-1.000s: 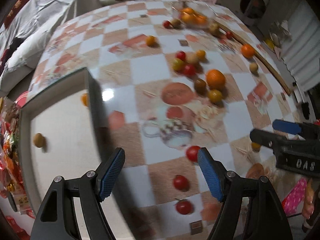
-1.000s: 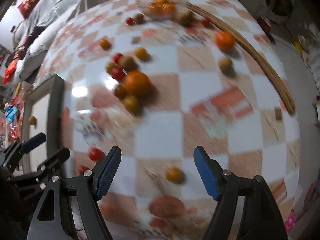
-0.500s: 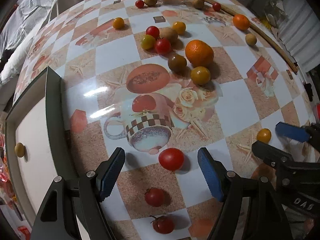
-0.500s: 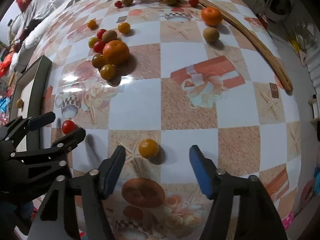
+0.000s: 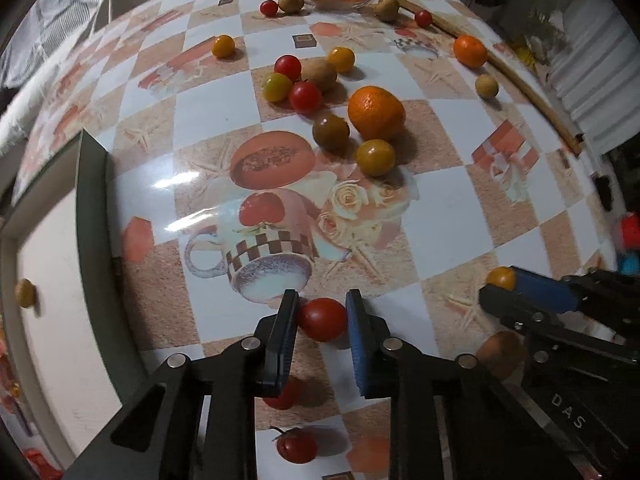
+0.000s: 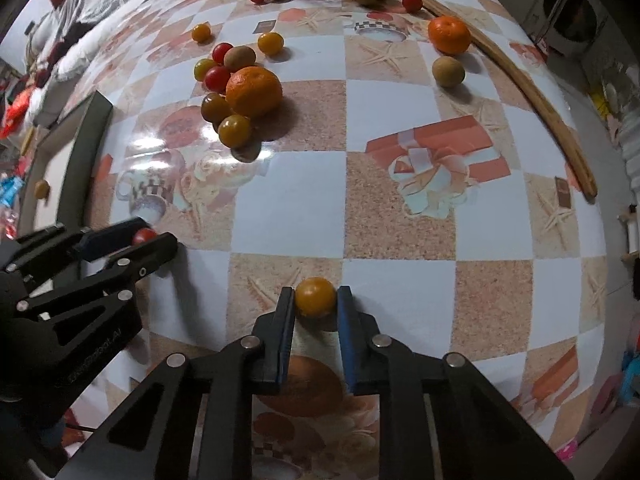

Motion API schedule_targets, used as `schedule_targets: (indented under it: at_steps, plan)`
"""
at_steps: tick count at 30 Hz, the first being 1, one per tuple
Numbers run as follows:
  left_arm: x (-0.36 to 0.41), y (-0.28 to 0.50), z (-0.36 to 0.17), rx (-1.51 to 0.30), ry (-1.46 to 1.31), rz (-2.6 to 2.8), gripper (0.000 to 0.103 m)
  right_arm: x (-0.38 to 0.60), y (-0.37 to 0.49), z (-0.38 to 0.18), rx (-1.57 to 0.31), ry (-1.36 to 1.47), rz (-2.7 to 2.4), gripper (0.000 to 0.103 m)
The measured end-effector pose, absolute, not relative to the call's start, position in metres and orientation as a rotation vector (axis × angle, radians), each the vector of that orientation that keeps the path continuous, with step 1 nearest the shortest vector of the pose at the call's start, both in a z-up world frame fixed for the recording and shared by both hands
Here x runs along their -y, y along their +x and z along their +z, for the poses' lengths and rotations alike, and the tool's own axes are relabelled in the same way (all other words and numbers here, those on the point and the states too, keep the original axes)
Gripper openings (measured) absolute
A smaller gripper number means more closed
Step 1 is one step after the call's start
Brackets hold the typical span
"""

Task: Organize fruits
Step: 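Grasp a red cherry tomato with the left tool while the right tool grasps an orange cherry tomato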

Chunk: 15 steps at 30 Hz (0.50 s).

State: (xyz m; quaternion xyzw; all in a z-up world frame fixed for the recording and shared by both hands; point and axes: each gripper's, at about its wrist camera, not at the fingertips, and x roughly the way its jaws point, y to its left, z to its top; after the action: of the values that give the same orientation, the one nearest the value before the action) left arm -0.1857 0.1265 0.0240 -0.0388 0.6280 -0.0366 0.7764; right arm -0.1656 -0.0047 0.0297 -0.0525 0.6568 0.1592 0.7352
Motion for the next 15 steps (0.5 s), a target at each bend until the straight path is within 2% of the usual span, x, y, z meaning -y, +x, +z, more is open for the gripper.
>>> schedule_targets:
  at_steps: [5, 15]
  plan:
    - [-0.146, -0.187, 0.035, -1.344, -0.188, -0.083, 0.026, 0.007, -0.160, 0.039, -1.432, -0.081, 0.362, 0.023]
    - [-0.169, -0.187, 0.049, -1.310, -0.228, -0.048, 0.026, 0.000, -0.152, 0.051, -1.414, -0.069, 0.376, 0.023]
